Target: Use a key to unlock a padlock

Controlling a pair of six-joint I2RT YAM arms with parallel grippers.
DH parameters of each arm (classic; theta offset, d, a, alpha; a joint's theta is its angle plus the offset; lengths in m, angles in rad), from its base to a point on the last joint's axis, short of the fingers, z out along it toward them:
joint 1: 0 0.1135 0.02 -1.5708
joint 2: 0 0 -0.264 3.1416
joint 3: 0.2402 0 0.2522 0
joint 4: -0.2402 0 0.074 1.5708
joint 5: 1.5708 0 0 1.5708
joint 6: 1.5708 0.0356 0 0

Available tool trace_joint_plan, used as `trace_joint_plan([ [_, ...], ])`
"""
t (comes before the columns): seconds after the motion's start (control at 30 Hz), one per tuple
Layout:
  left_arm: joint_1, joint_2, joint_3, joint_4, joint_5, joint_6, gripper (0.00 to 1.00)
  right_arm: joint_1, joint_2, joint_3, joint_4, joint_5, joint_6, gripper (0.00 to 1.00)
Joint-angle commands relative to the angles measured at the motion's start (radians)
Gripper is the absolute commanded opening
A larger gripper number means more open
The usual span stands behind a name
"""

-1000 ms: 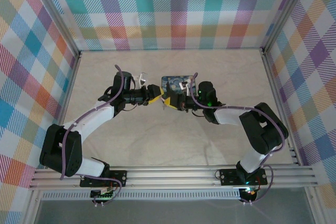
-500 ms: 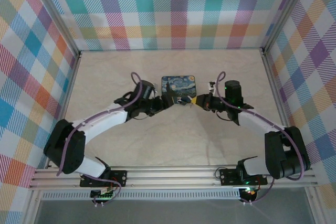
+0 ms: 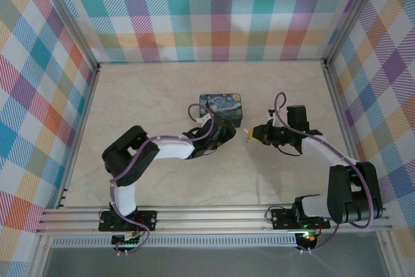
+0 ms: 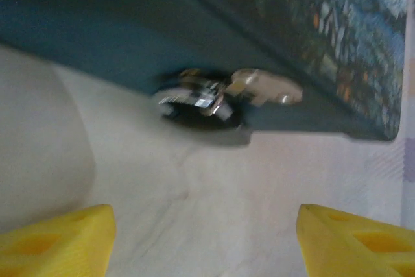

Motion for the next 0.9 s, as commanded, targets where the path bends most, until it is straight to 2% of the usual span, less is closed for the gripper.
trace_joint_plan([
  [0.0,-0.011,0.078,0.010,0.141,-0.100,-0.037,0.72,-0.023,-0.016,0.016,-0.043,-0.049,-0.045,0.00],
  [0.07,-0.013,0.111,0.024,0.164,-0.107,-0.040,0.70,-0.029,-0.010,0.016,-0.041,-0.064,-0.044,0.00],
  [0.3,-0.022,0.158,0.077,0.063,-0.207,-0.039,0.61,-0.034,-0.008,0.009,-0.015,-0.098,-0.020,0.00],
  [0.4,-0.017,0.171,0.088,0.058,-0.225,-0.013,0.50,-0.034,-0.010,0.008,-0.010,-0.105,-0.015,0.00],
  [0.57,-0.017,0.155,0.092,-0.004,-0.258,0.019,0.49,-0.034,-0.018,0.005,-0.017,-0.111,-0.015,0.00],
  [0.6,-0.015,0.144,0.086,-0.015,-0.262,0.024,0.45,-0.034,-0.020,0.005,-0.019,-0.110,-0.018,0.00],
  [0.67,-0.008,0.134,0.082,-0.024,-0.248,0.050,0.35,-0.034,-0.021,0.000,-0.013,-0.110,-0.016,0.00],
  [0.73,-0.003,0.123,0.091,-0.047,-0.230,0.070,0.32,-0.035,-0.022,-0.003,-0.011,-0.111,-0.015,0.00],
  [0.8,0.000,0.110,0.114,-0.097,-0.201,0.098,0.23,-0.034,-0.019,0.000,-0.016,-0.109,-0.016,0.00],
  [0.87,0.001,0.095,0.149,-0.167,-0.161,0.126,0.22,-0.034,-0.021,-0.001,-0.018,-0.105,-0.018,0.00],
])
